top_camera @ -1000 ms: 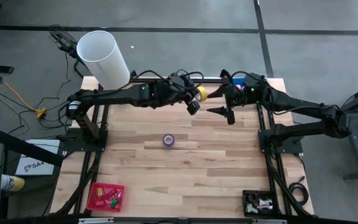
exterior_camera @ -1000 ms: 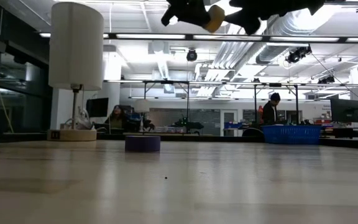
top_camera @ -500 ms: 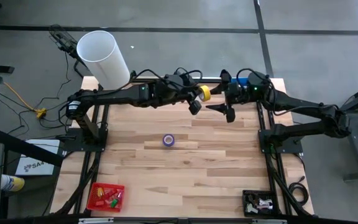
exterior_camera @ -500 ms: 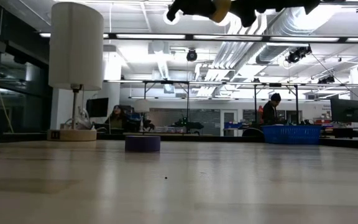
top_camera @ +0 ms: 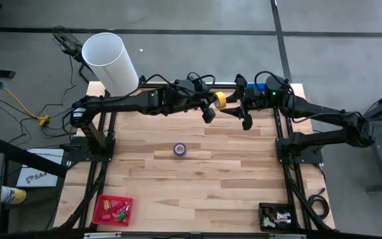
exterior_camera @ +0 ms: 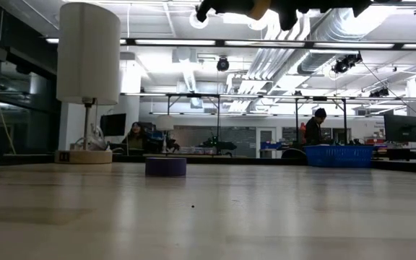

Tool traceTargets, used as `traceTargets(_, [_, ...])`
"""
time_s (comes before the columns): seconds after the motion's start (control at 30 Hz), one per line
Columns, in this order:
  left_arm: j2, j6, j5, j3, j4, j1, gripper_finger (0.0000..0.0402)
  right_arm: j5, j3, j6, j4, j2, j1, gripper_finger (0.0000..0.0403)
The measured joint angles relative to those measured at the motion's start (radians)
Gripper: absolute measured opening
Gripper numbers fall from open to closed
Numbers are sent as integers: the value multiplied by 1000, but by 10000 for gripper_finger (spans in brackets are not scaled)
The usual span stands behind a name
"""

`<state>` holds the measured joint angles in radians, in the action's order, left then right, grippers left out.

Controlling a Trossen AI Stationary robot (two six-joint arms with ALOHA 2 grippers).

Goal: Pick and place Stapler, Stapler remover, tape
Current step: Put the yellow tape into the blue bin

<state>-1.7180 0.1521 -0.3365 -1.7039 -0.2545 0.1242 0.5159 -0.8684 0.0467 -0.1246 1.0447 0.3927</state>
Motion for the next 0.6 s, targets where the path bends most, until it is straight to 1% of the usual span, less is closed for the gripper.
traceTargets(0.17, [0, -17, 14, 0, 17, 0, 41, 6, 0, -1, 0, 0, 0, 107])
traceTargets(0.4, [0, -20, 36, 0, 21, -1, 41, 26, 0, -13, -1, 0, -1, 35])
traceTargets(0.6, [0, -43, 67, 0, 21, 0, 43, 25, 0, -13, 0, 0, -2, 35])
